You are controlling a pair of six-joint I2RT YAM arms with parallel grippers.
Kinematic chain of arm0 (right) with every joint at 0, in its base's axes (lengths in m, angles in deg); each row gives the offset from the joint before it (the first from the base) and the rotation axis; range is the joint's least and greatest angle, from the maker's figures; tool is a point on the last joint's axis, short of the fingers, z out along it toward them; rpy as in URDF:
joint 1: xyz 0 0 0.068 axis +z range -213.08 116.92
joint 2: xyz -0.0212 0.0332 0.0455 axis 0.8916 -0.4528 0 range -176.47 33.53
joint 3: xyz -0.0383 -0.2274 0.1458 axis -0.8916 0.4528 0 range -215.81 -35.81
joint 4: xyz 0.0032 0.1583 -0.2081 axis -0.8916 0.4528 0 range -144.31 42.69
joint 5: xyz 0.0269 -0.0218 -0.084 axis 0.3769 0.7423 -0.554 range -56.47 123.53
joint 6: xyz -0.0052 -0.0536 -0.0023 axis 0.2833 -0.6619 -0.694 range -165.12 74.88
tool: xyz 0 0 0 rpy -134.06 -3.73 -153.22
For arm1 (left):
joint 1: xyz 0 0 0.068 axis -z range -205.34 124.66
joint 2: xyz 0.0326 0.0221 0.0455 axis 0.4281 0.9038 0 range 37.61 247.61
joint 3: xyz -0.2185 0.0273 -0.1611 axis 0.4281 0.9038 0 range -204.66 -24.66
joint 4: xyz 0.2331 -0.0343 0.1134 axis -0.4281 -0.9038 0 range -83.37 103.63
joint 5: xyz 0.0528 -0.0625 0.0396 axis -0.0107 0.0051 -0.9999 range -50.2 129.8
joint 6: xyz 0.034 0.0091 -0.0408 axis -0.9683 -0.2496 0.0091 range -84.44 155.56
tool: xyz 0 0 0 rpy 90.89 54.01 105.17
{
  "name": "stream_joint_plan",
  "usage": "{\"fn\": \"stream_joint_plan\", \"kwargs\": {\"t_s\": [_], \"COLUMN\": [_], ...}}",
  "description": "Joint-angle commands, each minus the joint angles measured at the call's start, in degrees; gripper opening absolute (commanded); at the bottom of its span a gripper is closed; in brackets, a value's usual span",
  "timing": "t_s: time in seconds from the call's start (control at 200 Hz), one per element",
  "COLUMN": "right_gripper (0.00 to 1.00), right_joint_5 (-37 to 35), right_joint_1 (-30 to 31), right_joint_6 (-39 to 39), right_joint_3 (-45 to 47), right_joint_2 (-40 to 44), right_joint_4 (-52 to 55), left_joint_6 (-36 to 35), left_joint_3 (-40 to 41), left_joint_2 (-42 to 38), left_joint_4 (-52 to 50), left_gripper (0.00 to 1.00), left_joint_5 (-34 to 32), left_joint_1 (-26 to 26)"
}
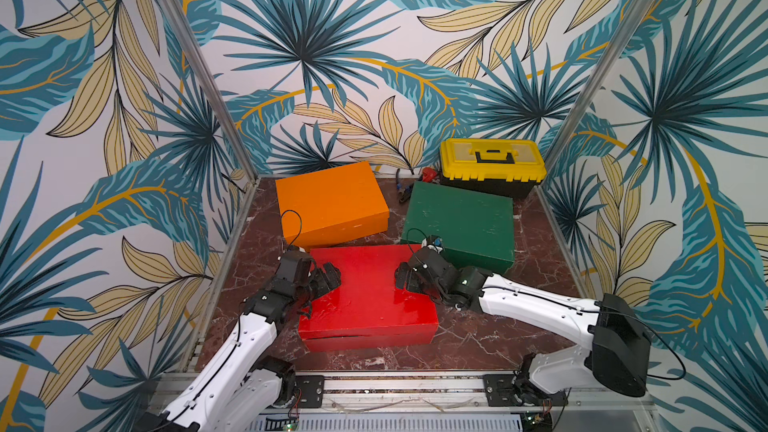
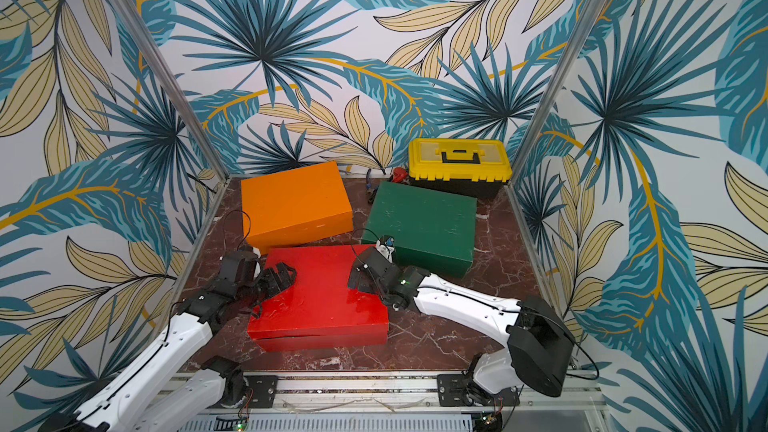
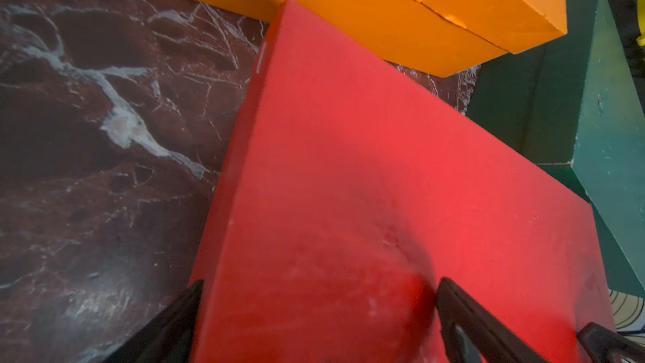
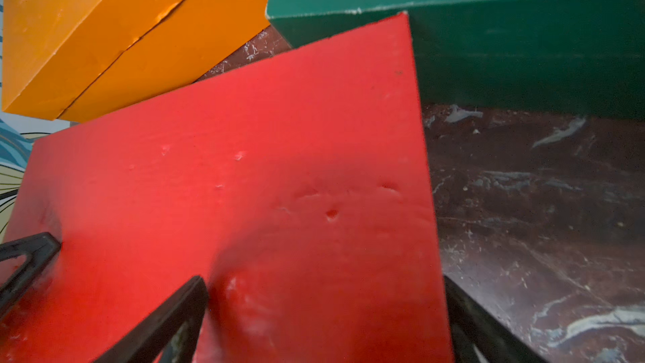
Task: Stack the shoeboxes
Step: Place the shoebox at the center of the board.
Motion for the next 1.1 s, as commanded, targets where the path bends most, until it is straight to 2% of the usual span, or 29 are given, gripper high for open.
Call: {"fn": "stream_joint_plan", "kwargs": {"t_s": [0.0,0.155,0.275,0.436,0.591,0.741,0.941,1.097], "right_gripper": [0.99,0.99,0.99,0.99,0.99,0.99,0.99,0.99], "right_joint_5": [11.2,6.5,4.9,7.5,10.7,9.5,9.7,8.2], "right_joint_1": [2.4,2.4,2.4,2.3,0.6,-0.5,-4.1,-4.5], "right_joint_6": [-0.2,-2.9,-3.6,-3.5,-2.7,-3.9,-4.7,-5.7], "right_joint_3": [-3.2,-4.5,-2.2,3.0,6.9,8.7,9.9,9.8], "right_joint_2": [-3.9,0.6,5.8,10.4,10.8,12.4,13.1,13.0], "right_joint_4": [-8.4,-1.3,0.7,-2.5,-5.5,-5.6,-4.0,-2.2], "left_joint_6": [0.1,-2.1,-2.5,-0.5,-1.4,-1.4,-2.5,-2.7], "left_joint_3": [-2.9,-6.4,-8.1,-6.5,-4.9,-4.3,-4.1,-4.4], "left_joint_2": [4.5,5.4,4.0,1.0,-0.7,-1.1,1.9,3.7], "left_joint_4": [2.3,-1.2,-5.0,-6.9,-6.9,-6.9,-6.9,-6.9], "left_gripper": [1.0,1.0,1.0,1.0,1.0,1.0,1.0,1.0], "left_joint_5": [11.3,15.1,12.9,8.0,10.6,14.8,14.7,13.1], "left_joint_1": [0.1,-2.7,-2.7,-2.9,-2.9,-3.0,-2.9,-3.0]}}
